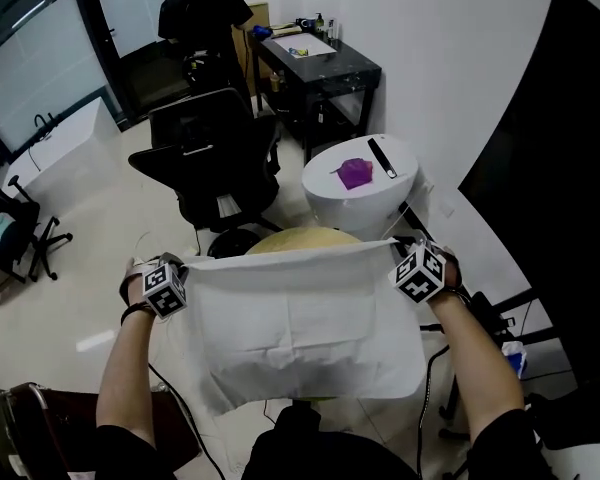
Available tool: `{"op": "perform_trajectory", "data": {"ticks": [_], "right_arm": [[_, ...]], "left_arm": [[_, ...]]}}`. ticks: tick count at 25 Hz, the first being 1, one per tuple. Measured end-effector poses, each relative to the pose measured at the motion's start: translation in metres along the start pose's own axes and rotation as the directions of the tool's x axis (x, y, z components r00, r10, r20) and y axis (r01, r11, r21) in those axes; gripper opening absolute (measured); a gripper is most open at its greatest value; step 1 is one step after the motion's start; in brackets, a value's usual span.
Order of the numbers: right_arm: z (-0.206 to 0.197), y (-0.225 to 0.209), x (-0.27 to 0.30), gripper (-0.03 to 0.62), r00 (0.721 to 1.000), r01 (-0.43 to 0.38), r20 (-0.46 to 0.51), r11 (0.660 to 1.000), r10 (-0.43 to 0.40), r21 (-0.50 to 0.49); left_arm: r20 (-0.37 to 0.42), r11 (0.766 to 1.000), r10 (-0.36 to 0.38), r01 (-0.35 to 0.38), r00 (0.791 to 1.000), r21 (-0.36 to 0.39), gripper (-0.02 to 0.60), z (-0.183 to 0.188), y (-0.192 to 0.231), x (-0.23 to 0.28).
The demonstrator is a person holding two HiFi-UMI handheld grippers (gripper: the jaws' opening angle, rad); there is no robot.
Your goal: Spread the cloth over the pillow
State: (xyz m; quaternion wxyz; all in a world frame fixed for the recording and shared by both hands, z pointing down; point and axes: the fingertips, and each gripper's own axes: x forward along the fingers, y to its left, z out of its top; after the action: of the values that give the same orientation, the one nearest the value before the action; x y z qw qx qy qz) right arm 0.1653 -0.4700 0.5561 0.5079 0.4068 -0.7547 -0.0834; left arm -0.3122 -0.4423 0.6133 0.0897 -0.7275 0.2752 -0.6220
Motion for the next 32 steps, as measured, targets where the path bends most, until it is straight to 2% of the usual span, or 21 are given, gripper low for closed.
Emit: {"op": "perform_trajectory", "data": {"ticks": [8,13,16,20,22,24,29,32], "right_arm": [[0.004,-0.018,0.077,0.008,0.994,-0.032,-0.108,0.999,0.028,-0.030],[-0.012,-0.015,0.122,0.008,0.983,-0.063,-0.177,0.997,0.055,-0.042],[-0.027,-0.001,0.141,0.008,0.973,-0.109,-0.207,0.994,0.106,-0.002],[-0.046,0.036,0.156,0.009,0.944,-0.222,-0.238,0.974,0.227,0.048],[-0.055,0.055,0.158,0.009,0.929,-0.269,-0.251,0.962,0.271,0.043],[-0.061,0.067,0.158,0.009,0.921,-0.292,-0.255,0.955,0.294,0.048],[-0.065,0.075,0.154,0.026,0.919,-0.305,-0.206,0.937,0.336,0.169],[-0.073,0.065,0.144,0.136,0.928,-0.291,-0.164,0.925,0.335,0.244]], "left_arm": [[-0.013,0.997,-0.081,0.081,0.997,-0.003,0.000,0.003,0.046,0.065],[-0.016,0.985,-0.165,0.164,0.986,-0.043,0.000,0.005,0.043,0.108],[-0.009,0.968,-0.240,0.239,0.971,-0.083,0.000,0.004,0.025,0.129],[0.007,0.919,-0.372,0.369,0.928,-0.137,0.005,-0.001,-0.015,0.146],[0.020,0.890,-0.429,0.426,0.903,-0.166,0.052,-0.003,-0.035,0.150],[0.043,0.873,-0.448,0.447,0.893,-0.194,0.122,-0.004,-0.045,0.152],[0.091,0.862,-0.438,0.446,0.894,-0.239,0.163,-0.006,-0.044,0.149],[0.144,0.847,-0.406,0.431,0.903,-0.311,0.226,-0.014,-0.031,0.134]]}}
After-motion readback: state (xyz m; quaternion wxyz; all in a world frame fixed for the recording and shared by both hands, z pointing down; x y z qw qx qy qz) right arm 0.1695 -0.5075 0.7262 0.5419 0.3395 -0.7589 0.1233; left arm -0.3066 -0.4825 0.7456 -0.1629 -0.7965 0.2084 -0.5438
